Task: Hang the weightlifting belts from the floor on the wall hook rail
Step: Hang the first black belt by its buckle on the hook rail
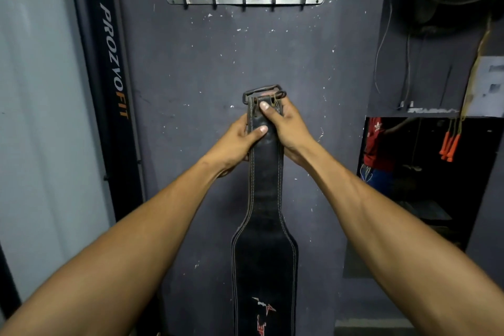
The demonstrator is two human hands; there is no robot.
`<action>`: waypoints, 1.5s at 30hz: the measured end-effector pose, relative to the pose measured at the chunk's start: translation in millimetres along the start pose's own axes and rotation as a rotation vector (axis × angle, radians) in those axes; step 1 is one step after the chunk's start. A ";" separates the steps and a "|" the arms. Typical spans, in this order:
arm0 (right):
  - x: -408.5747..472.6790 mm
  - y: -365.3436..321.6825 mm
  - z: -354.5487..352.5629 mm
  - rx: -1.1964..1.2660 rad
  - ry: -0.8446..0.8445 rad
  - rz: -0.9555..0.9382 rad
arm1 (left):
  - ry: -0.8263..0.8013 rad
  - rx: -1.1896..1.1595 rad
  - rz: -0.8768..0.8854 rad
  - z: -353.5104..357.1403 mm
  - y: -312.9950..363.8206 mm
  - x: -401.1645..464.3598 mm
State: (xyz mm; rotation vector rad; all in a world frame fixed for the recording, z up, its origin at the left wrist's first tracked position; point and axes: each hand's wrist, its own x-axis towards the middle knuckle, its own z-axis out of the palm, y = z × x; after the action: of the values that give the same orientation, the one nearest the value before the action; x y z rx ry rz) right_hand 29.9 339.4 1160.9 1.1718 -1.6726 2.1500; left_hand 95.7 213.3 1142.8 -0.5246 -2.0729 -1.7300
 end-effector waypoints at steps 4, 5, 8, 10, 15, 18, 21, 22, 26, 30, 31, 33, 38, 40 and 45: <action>-8.1 6.7 -13.2 -0.112 -0.040 0.015 | 0.044 -0.046 0.057 8.8 -0.3 1.7; -13.5 9.5 -16.5 -0.144 -0.042 0.028 | 0.065 -0.056 0.078 11.0 -1.0 2.9; -43.5 29.8 -24.9 -0.154 -0.043 0.118 | 0.149 -0.109 0.098 11.4 -0.8 9.6; -76.4 53.3 -30.3 -0.166 -0.109 0.223 | 0.180 -0.140 0.100 8.3 3.3 14.5; -173.5 120.9 -42.3 -0.181 -0.128 0.450 | 0.178 -0.187 0.152 -7.5 20.9 24.7; -206.5 142.1 -45.5 -0.200 -0.128 0.563 | 0.185 -0.193 0.171 -11.8 23.9 23.4; -214.2 148.6 -45.0 -0.246 -0.188 0.630 | 0.182 -0.207 0.165 -13.4 22.4 18.0; -210.1 146.4 -44.0 -0.236 -0.197 0.624 | 0.182 -0.209 0.162 -13.7 21.8 15.7; -160.5 113.7 -27.9 -0.128 -0.152 0.460 | 0.188 -0.199 0.153 -12.7 17.1 8.3; -84.6 55.5 -3.4 -0.037 -0.053 0.276 | 0.175 -0.177 0.132 -3.8 4.1 1.1; -70.8 43.1 0.4 -0.050 -0.058 0.248 | 0.179 -0.175 0.130 -2.7 2.5 -0.3; -60.3 32.3 3.0 -0.056 -0.094 0.230 | 0.196 -0.174 0.134 -4.5 3.8 0.6; -123.2 88.7 -11.0 -0.177 -0.201 0.360 | 0.210 -0.224 0.158 -15.1 22.4 8.6; -158.5 121.6 -22.6 -0.226 -0.201 0.428 | 0.200 -0.225 0.158 -18.3 29.2 10.6; -180.7 137.6 -42.4 -0.201 -0.227 0.505 | 0.200 -0.229 0.130 -14.6 28.5 11.4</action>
State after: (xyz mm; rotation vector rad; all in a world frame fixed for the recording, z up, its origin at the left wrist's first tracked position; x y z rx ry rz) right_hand 53.5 385.1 935.6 1.0520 -2.4416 2.0880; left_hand 101.5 204.2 1175.0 -0.5170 -1.6788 -1.8701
